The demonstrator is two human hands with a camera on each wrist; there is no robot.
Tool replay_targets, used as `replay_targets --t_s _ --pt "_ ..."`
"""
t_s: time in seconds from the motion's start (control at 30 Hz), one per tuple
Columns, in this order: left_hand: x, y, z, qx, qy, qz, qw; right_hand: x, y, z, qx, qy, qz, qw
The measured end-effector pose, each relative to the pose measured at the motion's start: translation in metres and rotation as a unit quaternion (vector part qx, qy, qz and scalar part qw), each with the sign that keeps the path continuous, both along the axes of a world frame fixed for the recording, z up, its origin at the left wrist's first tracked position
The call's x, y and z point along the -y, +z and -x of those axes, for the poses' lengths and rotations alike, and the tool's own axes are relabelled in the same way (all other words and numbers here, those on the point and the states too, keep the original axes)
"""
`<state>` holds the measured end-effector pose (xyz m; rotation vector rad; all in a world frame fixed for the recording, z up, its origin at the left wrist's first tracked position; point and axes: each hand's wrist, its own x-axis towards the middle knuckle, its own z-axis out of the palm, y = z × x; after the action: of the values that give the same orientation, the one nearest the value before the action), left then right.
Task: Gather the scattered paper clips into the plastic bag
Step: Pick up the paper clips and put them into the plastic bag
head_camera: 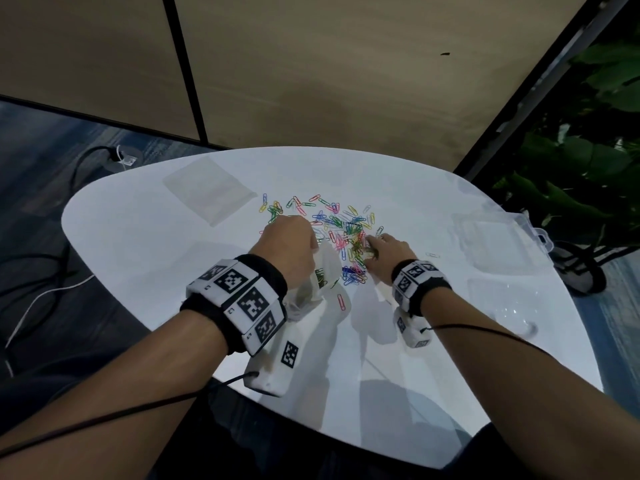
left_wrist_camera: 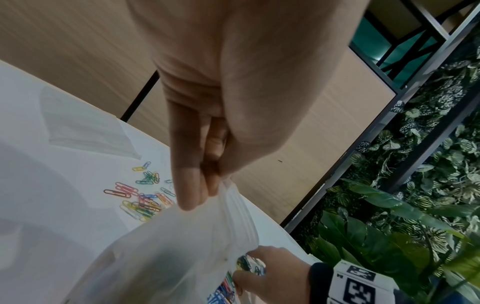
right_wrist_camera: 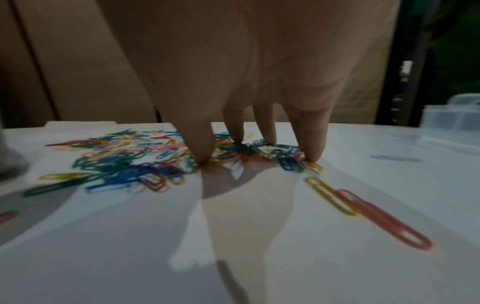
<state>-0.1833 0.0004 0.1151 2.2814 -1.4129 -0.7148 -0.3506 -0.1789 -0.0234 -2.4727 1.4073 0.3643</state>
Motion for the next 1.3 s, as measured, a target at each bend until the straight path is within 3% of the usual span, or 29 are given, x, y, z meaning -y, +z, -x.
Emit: replay_targets --t_s 0.17,0.27,0.33,0.37,0.4,0.5,0.53,0.67,0.73,0.77,0.93,1.07,1.13,1.23,1.27,1.3 --pt "-0.001 -0.001 0.003 0.001 0.001 0.000 1.000 -0.007 0.004 -0.014 -0.024 0.031 0.086 0.996" --pt "-0.002 -0.001 0.004 0.003 -0.001 -0.007 1.000 0.001 0.011 -0.009 0.016 -0.056 0.055 0.997" --pt "-0.003 -0.001 0.003 0.002 -0.002 -0.008 1.000 0.011 0.016 0.002 0.100 -0.155 -0.004 0.983" --pt "-0.003 0.000 0.003 0.001 -0.003 -0.009 1.000 0.016 0.017 0.009 0.161 -0.212 -0.054 0.962" --pt "-0.002 0.000 0.003 0.001 -0.003 -0.009 1.000 0.016 0.022 0.014 0.237 -0.273 -0.127 0.924" --pt "-0.001 0.001 0.003 -0.003 -0.004 -0.011 1.000 0.004 0.048 0.015 0.468 -0.392 -0.342 0.715" --pt "-0.001 0.001 0.003 -0.004 -0.004 -0.012 1.000 -0.003 0.061 0.011 0.495 -0.391 -0.386 0.673" --pt "0.001 -0.001 0.004 0.002 0.000 -0.013 1.000 -0.038 0.102 -0.010 0.509 -0.321 -0.504 0.620" --pt "0.001 -0.001 0.005 0.009 0.002 -0.012 1.000 -0.057 0.108 -0.021 0.487 -0.295 -0.522 0.635" --pt "0.001 -0.001 0.006 0.011 0.003 -0.011 1.000 -0.066 0.107 -0.026 0.472 -0.283 -0.512 0.660" --pt "0.000 0.000 0.006 0.020 0.010 -0.012 1.000 -0.094 0.096 -0.043 0.399 -0.201 -0.371 0.814" --pt "0.000 -0.001 0.004 0.007 0.011 -0.014 1.000 -0.105 0.102 -0.048 0.283 -0.042 -0.193 0.938" --pt "0.000 -0.001 0.002 0.003 0.009 -0.013 1.000 -0.104 0.108 -0.049 0.265 0.006 -0.177 0.948" --pt "0.000 -0.002 -0.003 -0.012 0.013 -0.009 1.000 -0.079 0.112 -0.035 0.342 -0.115 -0.270 0.893" --pt "0.000 -0.003 -0.005 -0.015 0.012 -0.011 1.000 -0.063 0.107 -0.024 0.341 -0.156 -0.253 0.892" --pt "-0.001 -0.003 -0.008 -0.015 0.011 -0.014 1.000 -0.047 0.102 -0.010 0.307 -0.184 -0.214 0.909"
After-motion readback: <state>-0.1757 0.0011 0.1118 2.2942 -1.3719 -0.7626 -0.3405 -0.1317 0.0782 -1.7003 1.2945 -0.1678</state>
